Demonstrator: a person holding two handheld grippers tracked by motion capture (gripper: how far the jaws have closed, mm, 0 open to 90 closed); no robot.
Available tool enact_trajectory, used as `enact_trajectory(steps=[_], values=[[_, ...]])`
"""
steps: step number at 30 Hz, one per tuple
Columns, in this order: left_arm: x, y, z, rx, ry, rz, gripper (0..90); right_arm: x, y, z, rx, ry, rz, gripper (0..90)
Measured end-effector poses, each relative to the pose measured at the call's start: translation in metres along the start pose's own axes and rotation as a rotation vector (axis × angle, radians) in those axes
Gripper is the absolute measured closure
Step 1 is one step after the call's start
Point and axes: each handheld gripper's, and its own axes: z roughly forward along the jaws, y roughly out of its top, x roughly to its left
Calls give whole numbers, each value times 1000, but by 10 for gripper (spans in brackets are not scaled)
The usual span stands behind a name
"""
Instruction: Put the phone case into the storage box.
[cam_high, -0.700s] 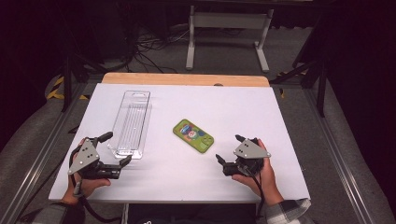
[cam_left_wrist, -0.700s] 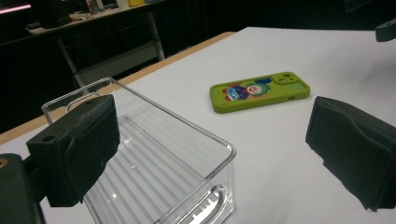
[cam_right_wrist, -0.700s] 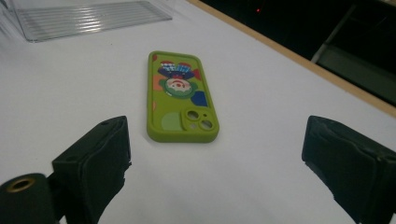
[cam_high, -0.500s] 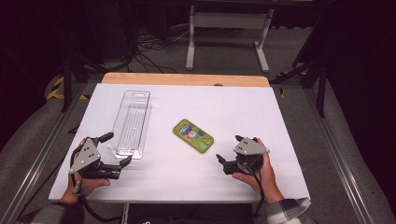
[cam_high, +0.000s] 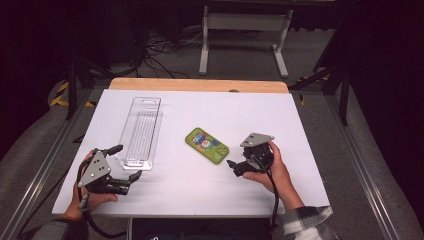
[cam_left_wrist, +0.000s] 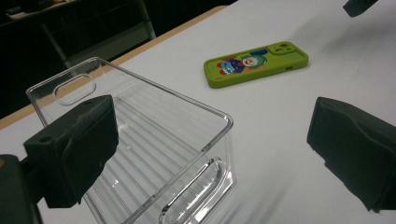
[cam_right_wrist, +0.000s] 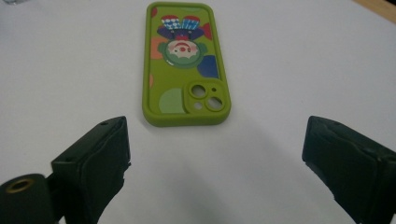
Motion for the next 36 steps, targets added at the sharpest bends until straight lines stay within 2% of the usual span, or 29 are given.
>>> enact_trajectory(steps=[3, 9, 13, 20, 36], values=[[-1, 0, 0, 18, -2, 12, 28, -4, 7, 7, 48, 15, 8, 77], [-2, 0, 1, 24, 1, 20, 29, -5, 17, 18, 102, 19, -4, 73], [-2, -2, 1, 29, -9, 5, 31, -4, 24, 19, 104, 18, -6, 65], [-3, -2, 2, 38, -12, 12, 33, -2, 32, 22, 107, 25, -18, 64], [-6, -2, 5, 62, -20, 21, 39, 0, 42, 37, 173, 46, -16, 64]])
